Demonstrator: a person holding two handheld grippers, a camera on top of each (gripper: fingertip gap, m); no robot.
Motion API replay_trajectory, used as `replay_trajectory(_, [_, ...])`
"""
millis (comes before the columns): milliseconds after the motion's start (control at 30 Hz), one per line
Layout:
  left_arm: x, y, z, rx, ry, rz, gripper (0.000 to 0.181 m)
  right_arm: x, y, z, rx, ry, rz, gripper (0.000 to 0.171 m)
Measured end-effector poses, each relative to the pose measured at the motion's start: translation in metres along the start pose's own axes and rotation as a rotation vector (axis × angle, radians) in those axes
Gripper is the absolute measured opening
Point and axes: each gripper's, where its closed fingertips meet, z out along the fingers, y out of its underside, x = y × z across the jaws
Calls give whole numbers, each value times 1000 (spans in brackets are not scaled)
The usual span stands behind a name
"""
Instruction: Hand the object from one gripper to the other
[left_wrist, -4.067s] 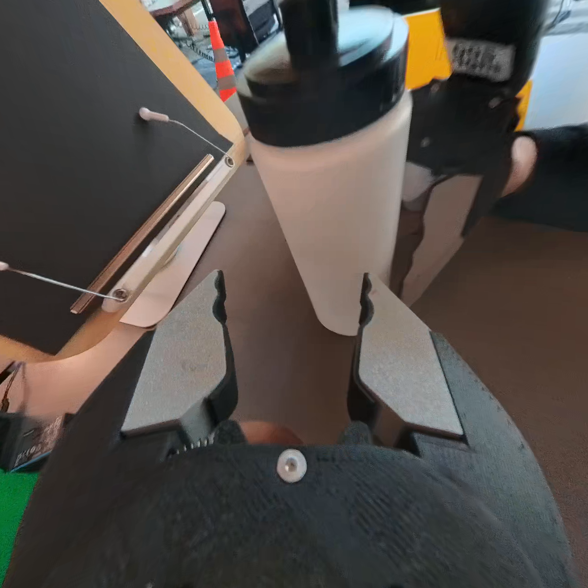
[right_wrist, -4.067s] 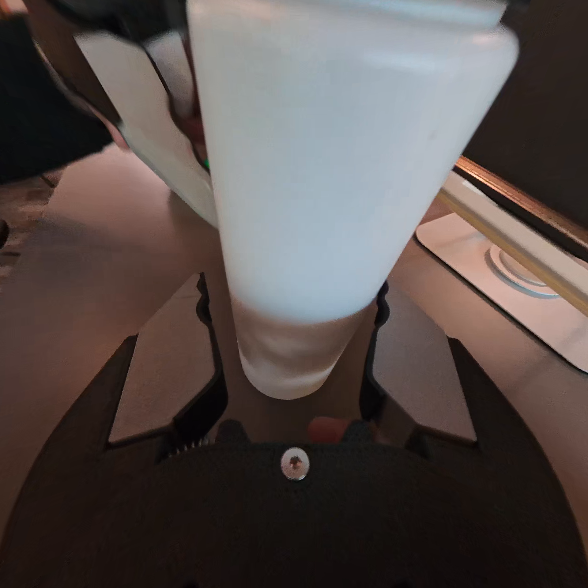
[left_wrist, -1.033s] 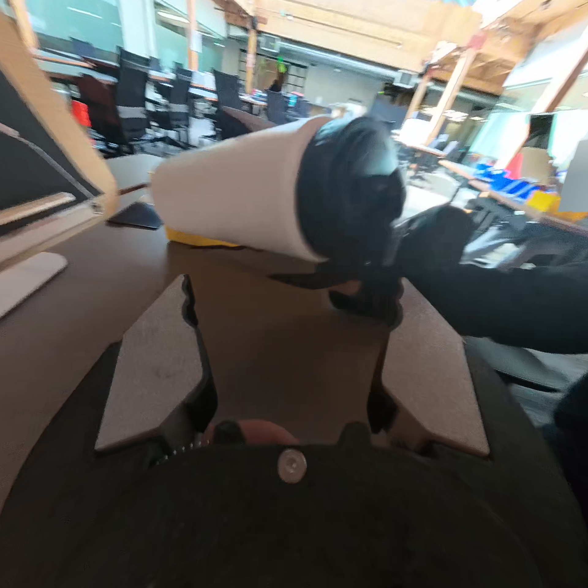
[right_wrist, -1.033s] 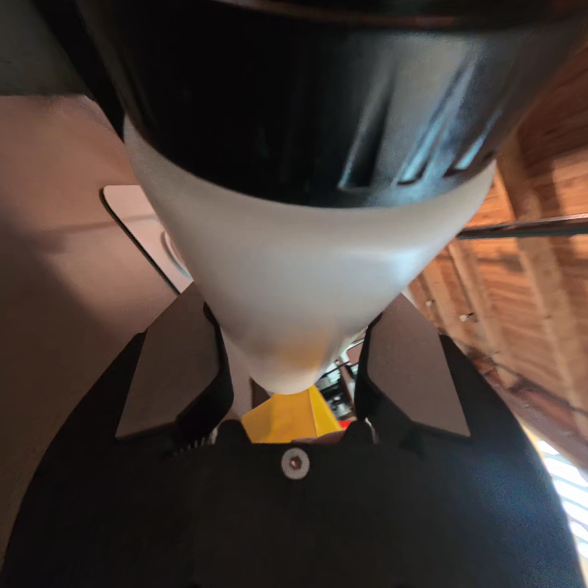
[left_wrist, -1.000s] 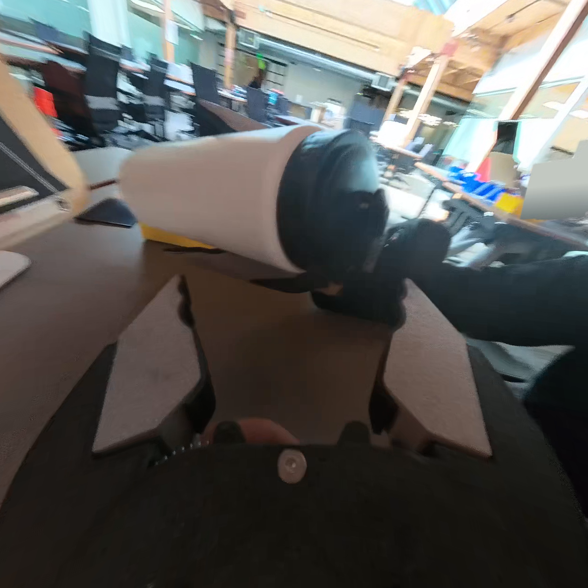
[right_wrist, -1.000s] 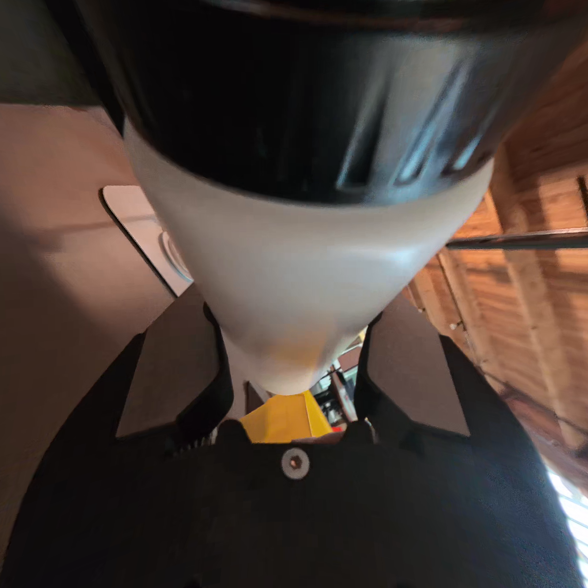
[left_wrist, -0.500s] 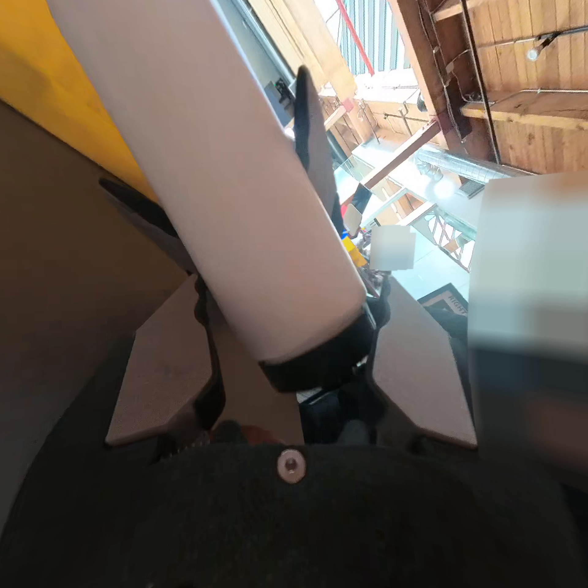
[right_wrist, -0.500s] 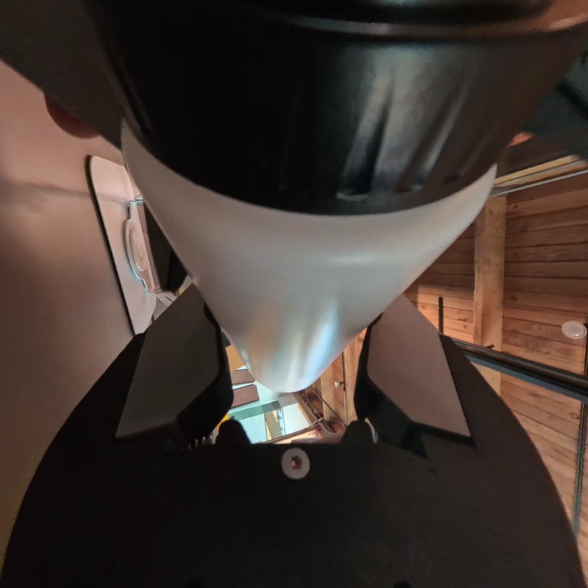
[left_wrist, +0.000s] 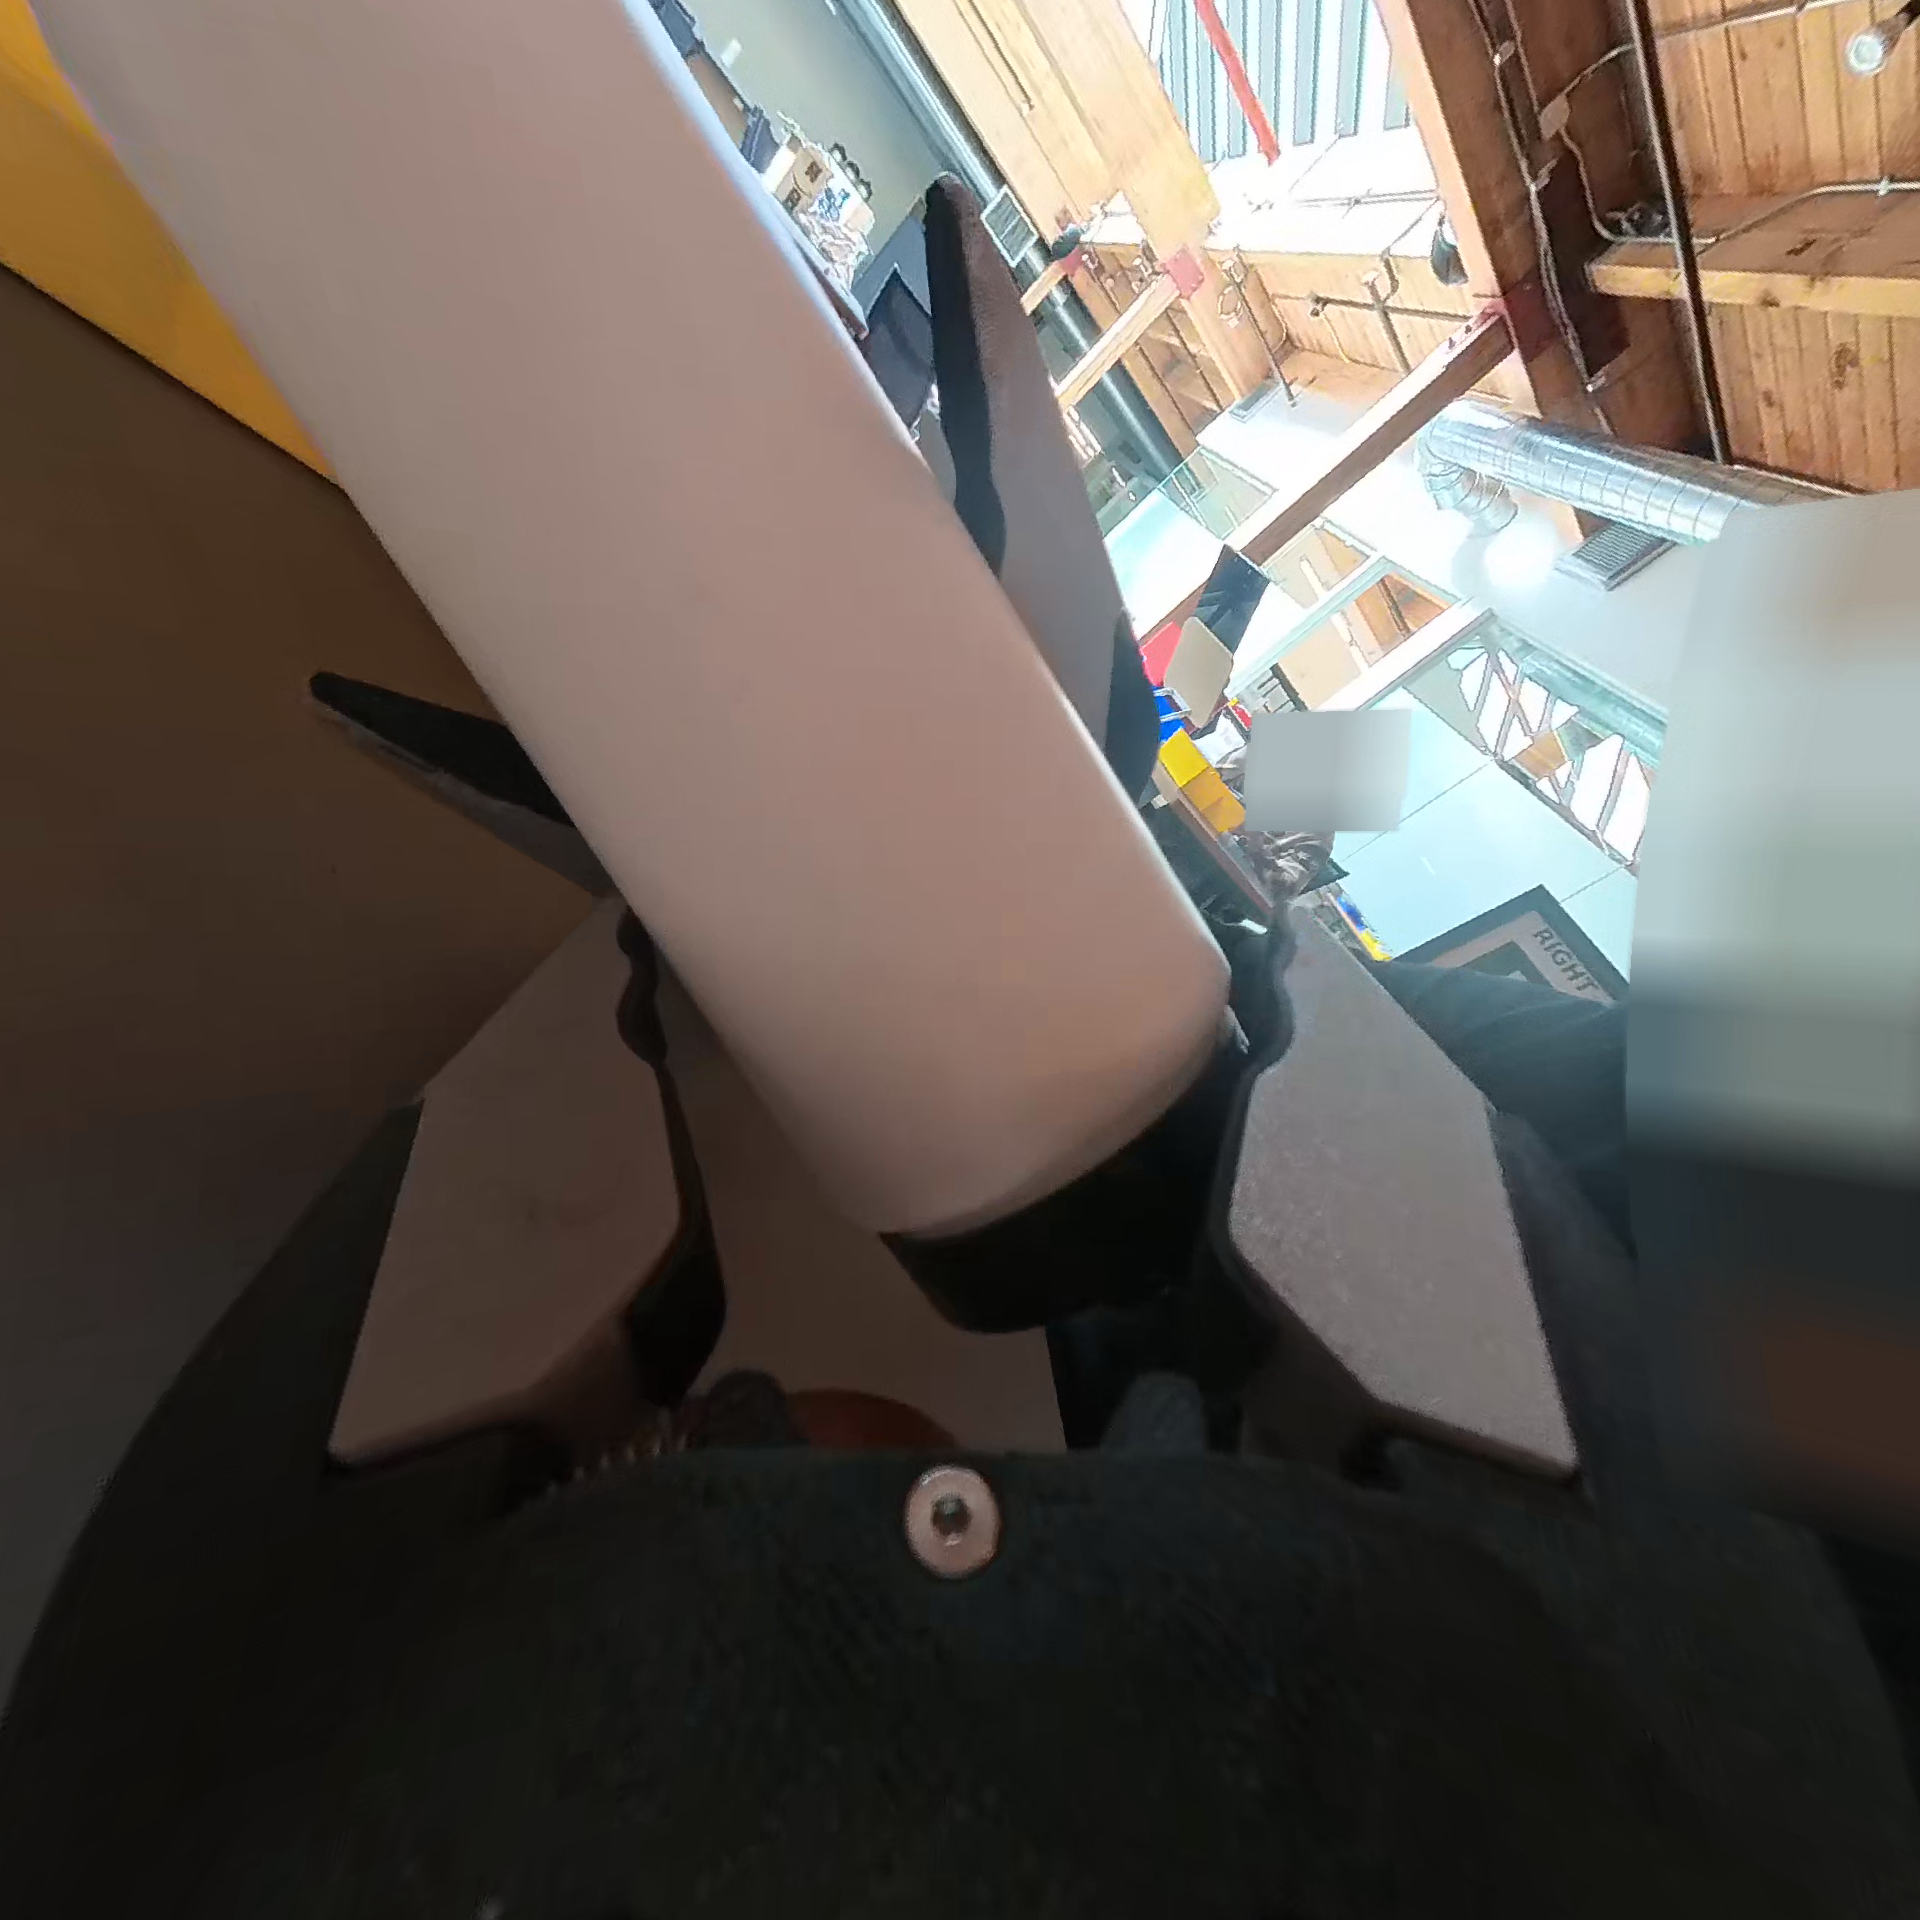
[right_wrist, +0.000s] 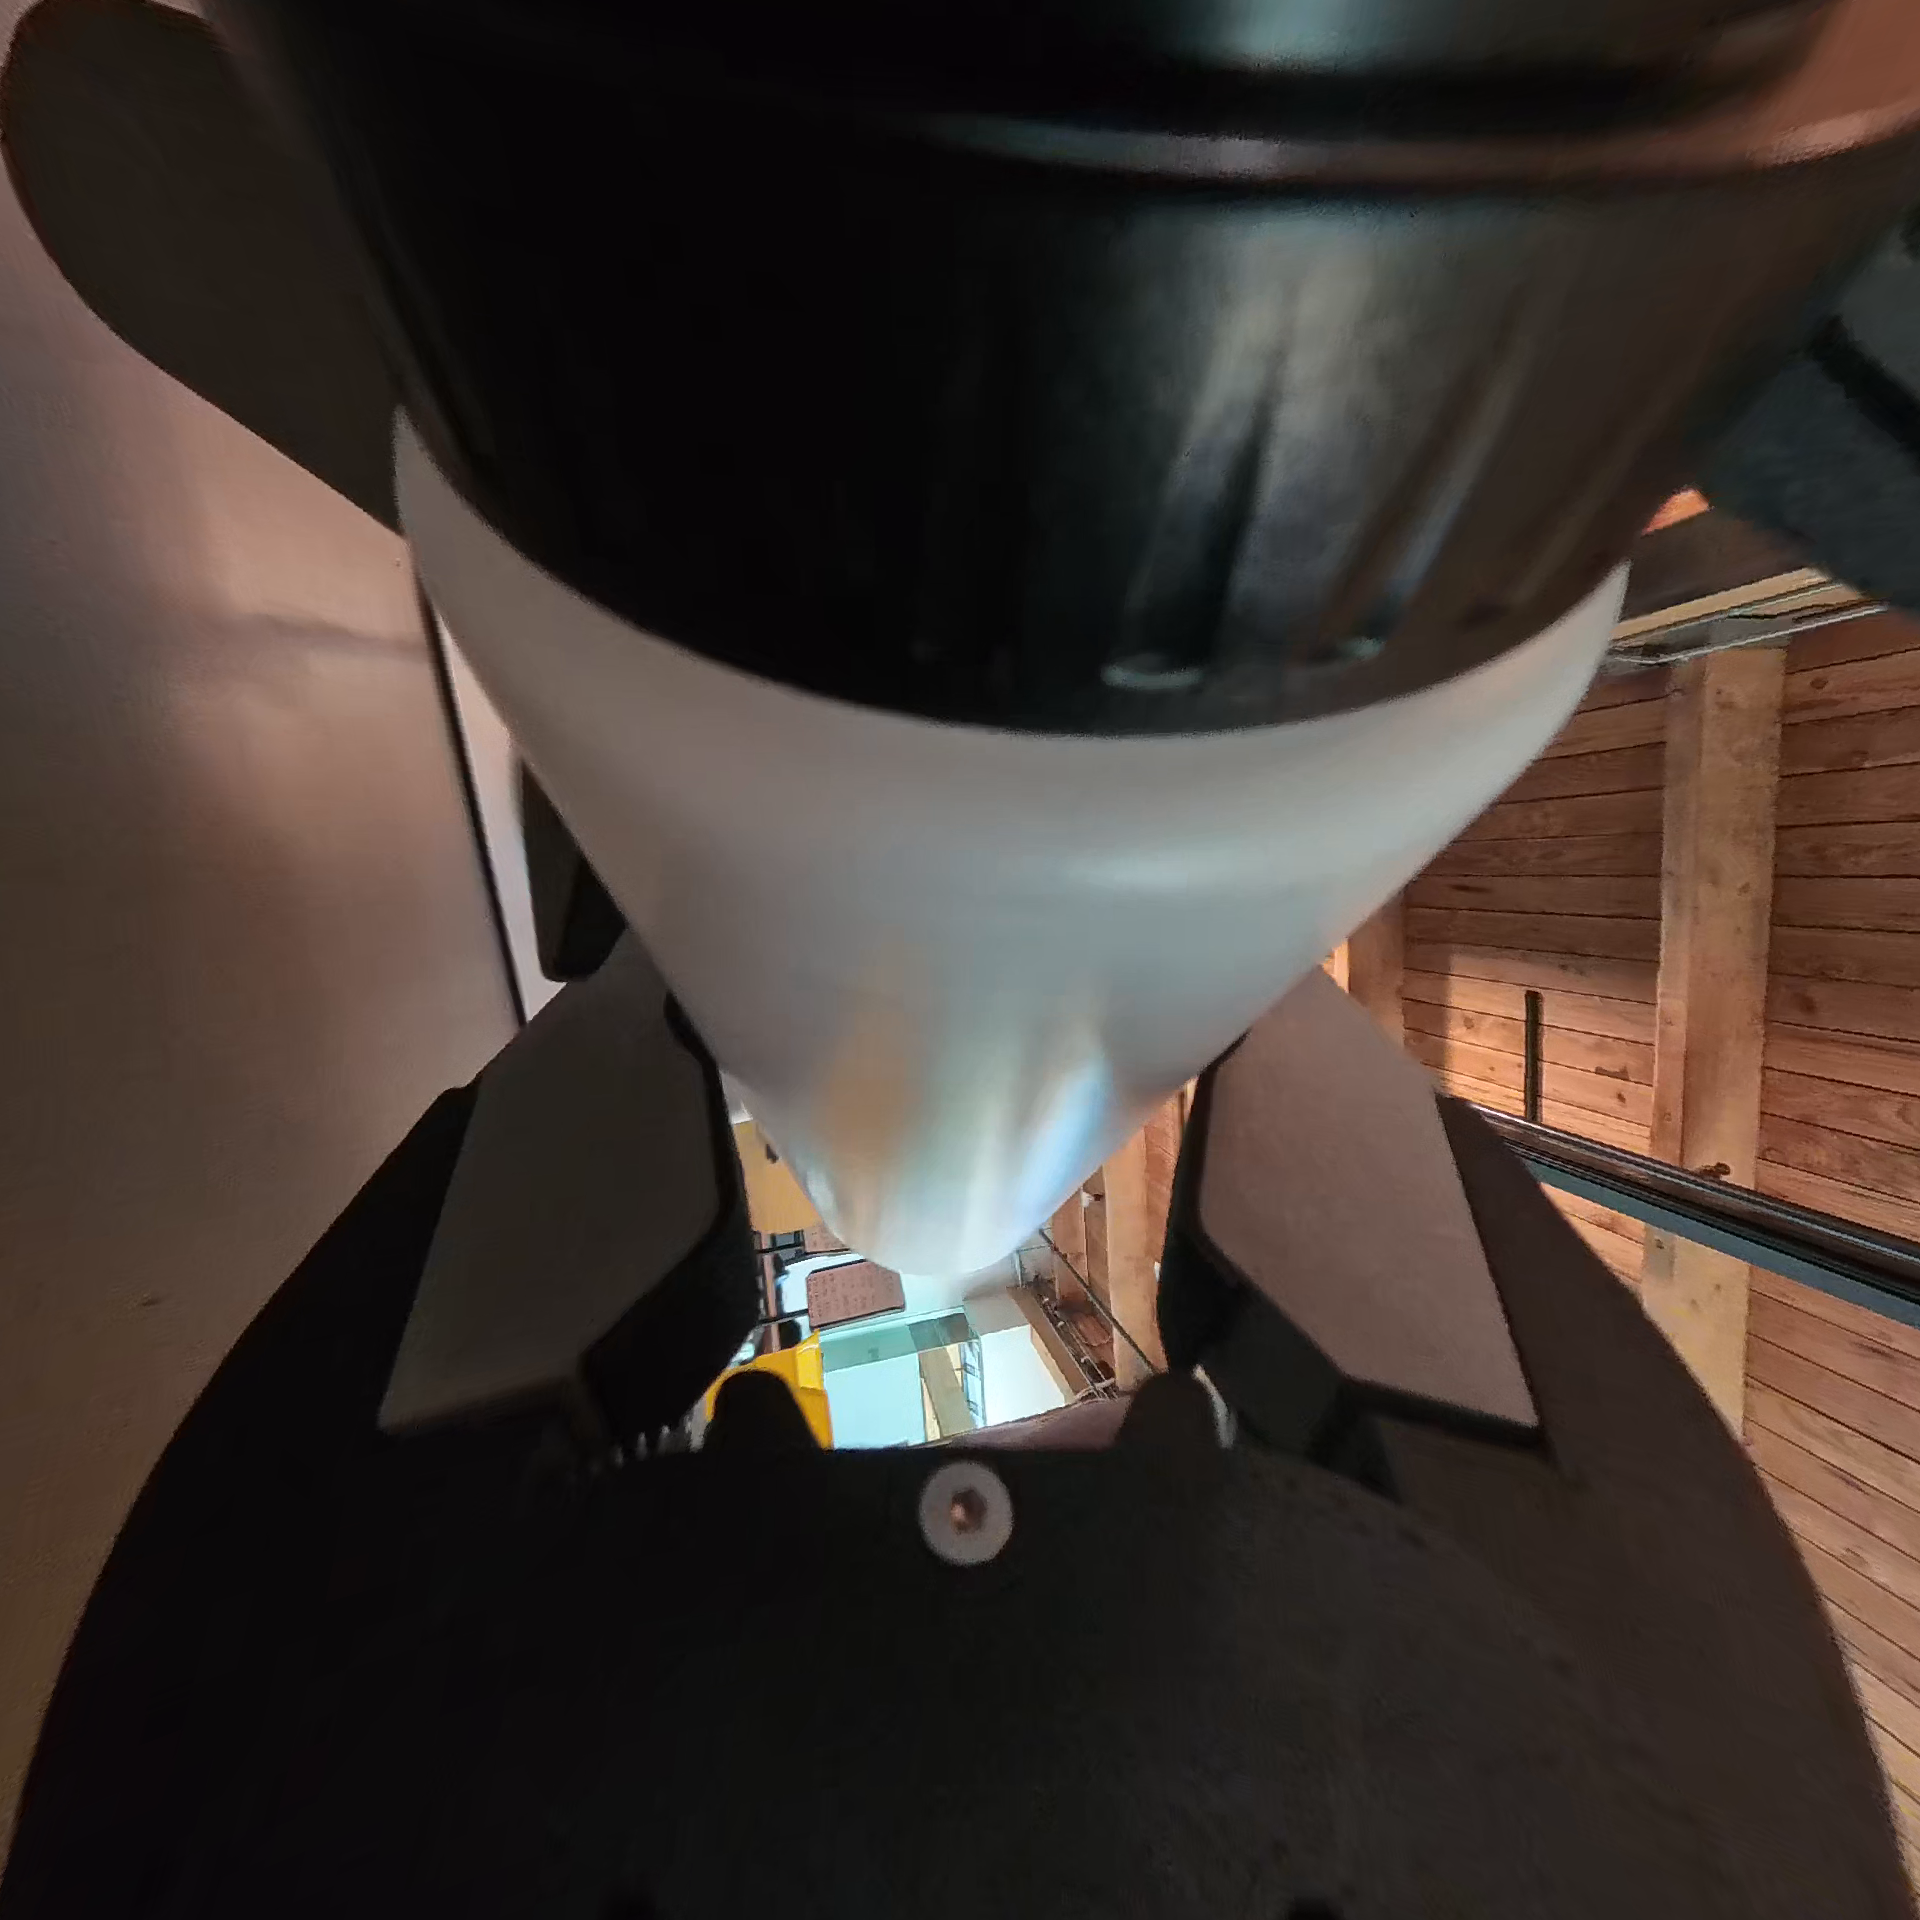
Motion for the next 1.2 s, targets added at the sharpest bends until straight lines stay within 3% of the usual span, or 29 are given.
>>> replay_trajectory(200, [5,-12,-10,51,-11,88,113,2,12,2,-37,-38,106,95])
replay_trajectory(367, [13,-43,-37,211,-180,430,104,-24,42,4,-123,-352,621,95])
replay_trajectory(433, [10,-49,-43,232,-283,554,100,-42,35,-2,-106,-565,866,95])
replay_trajectory(500, [4,-52,-43,241,-388,665,100,-43,22,-6,-38,-662,1018,95])
replay_trajectory(667, [4,-47,-25,216,-481,810,105,-40,-10,-20,110,-736,957,95])
replay_trajectory(833, [-1,-26,-5,86,-497,894,94,-33,-56,-37,248,-916,1091,95])
replay_trajectory(867, [-2,-24,-4,72,-506,919,86,-33,-60,-40,263,-944,1103,95])
replay_trajectory(967, [3,-25,-3,71,-506,979,84,-31,-61,-43,289,-939,1094,93])
replay_trajectory(1100, [18,-54,-27,269,-496,910,83,-21,-45,-37,282,-892,1207,89])
replay_trajectory(1200, [13,-79,-61,413,-622,902,84,-15,-30,-33,243,-963,1438,90])
